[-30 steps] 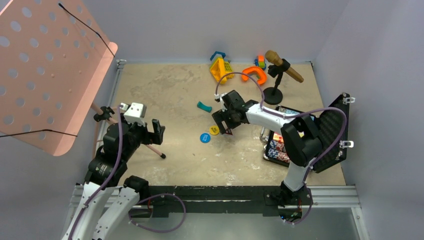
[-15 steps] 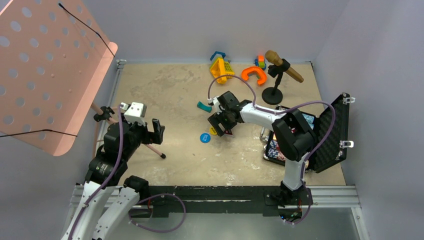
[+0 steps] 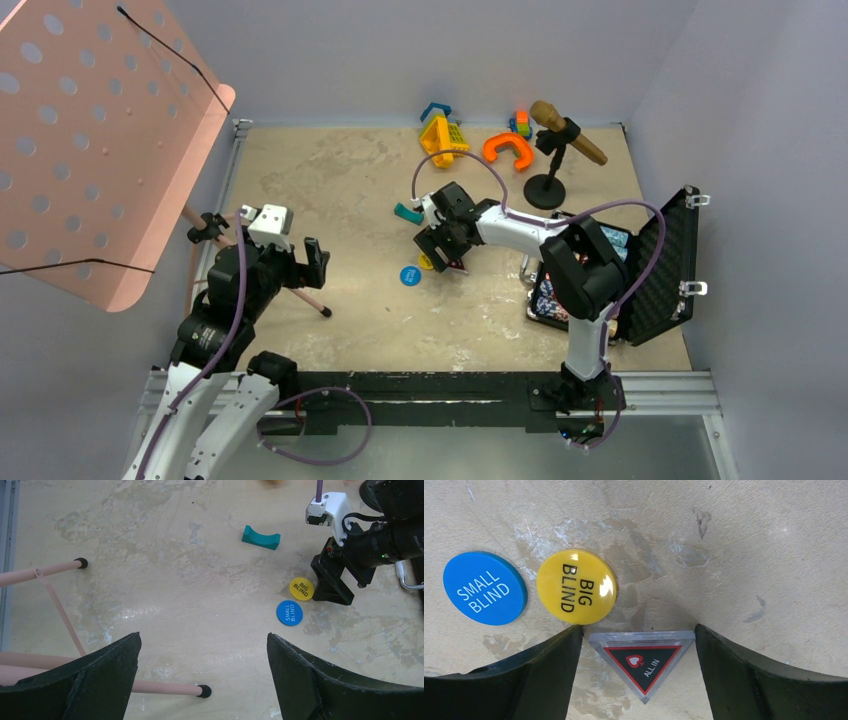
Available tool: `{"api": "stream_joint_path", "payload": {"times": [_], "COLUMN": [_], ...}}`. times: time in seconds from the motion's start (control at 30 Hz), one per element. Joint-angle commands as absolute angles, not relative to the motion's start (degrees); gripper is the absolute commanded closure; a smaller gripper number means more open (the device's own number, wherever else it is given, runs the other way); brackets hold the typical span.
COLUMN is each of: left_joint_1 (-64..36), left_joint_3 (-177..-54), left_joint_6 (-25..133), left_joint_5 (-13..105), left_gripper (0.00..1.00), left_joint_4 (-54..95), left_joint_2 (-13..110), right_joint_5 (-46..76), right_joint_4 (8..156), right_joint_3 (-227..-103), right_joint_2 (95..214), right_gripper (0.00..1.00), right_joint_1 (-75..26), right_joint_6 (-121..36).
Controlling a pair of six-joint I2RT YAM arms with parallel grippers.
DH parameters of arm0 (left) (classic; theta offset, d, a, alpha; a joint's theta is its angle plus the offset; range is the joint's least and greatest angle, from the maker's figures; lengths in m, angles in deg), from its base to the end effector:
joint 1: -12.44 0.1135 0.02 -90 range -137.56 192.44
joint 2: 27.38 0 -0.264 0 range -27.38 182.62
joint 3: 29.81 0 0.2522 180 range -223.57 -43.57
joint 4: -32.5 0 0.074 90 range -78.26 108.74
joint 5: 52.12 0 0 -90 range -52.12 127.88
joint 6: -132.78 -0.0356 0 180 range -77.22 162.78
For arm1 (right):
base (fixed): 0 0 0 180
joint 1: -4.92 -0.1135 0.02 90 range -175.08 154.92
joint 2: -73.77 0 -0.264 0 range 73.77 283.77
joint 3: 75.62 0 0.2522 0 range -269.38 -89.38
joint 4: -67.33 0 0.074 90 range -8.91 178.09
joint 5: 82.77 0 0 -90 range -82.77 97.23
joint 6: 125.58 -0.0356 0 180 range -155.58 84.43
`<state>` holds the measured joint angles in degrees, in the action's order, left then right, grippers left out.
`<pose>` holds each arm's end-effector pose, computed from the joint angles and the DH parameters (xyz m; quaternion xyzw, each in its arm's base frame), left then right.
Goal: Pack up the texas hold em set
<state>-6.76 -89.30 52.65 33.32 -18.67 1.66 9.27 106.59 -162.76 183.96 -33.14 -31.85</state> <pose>0.1039 -0.0332 0.3307 0.0443 0.8212 -0.1109 0.5580 0.3095 0.2440 0.1655 -0.3502 0.9054 0.0871 0.2235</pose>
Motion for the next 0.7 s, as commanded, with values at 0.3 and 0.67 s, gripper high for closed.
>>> {"api": "stream_joint_path", "payload": {"times": [0.3,0.67], "left_joint_1": [-6.81,-6.8], "left_joint_3": [-89.54,-89.57], "left_joint_6": [52.36,52.36], "left_joint_5": [32.96,32.96], "left_gripper": [0.01,0.01], "left_joint_4": [-17.21,-17.2], "left_joint_2": [1.63,1.54], "right_joint_5": [5.77,5.37], "right_joint_4": [108.78,109.47], "right_joint_3": [-164.42,-164.89], "right_joint_2": [184.34,185.13], "right_gripper": [0.16,0.32], "right_joint_1": [-34.09,-34.1], "right_joint_6": [-32.33,-33.08]}}
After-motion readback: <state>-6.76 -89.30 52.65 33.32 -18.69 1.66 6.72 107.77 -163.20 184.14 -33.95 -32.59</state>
